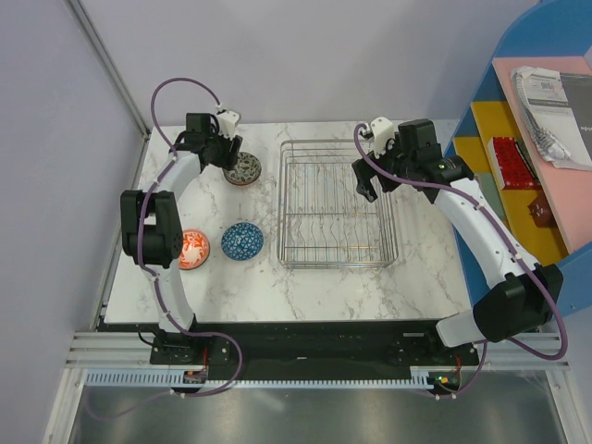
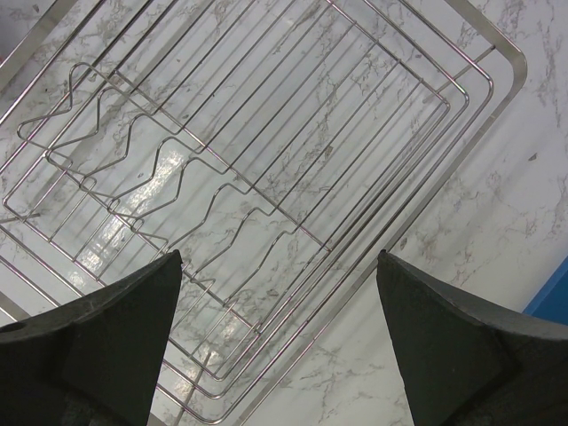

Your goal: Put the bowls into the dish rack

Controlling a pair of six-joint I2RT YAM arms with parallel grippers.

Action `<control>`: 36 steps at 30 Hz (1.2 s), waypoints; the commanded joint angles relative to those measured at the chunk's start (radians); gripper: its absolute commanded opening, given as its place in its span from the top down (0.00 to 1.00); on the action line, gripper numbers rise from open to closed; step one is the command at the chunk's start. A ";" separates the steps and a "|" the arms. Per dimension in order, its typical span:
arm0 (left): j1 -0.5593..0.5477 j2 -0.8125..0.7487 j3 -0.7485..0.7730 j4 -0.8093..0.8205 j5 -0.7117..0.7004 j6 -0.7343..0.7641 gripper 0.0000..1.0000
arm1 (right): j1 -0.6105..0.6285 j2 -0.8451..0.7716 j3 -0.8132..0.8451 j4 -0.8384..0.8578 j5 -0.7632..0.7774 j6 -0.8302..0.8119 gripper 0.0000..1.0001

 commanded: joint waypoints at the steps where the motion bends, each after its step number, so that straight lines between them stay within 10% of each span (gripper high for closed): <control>1: 0.001 0.026 0.025 0.008 -0.031 -0.002 0.31 | 0.007 -0.021 -0.007 0.013 -0.010 0.005 0.02; 13: 0.001 0.077 0.035 -0.038 -0.016 -0.012 0.27 | 0.007 -0.021 -0.012 0.014 -0.010 0.005 0.02; 27: 0.001 0.068 0.041 -0.037 -0.001 -0.019 0.67 | 0.008 -0.018 -0.013 0.014 -0.009 0.005 0.02; 36: -0.001 0.053 0.055 -0.041 -0.030 -0.012 0.68 | 0.010 -0.017 -0.013 0.013 -0.012 0.005 0.02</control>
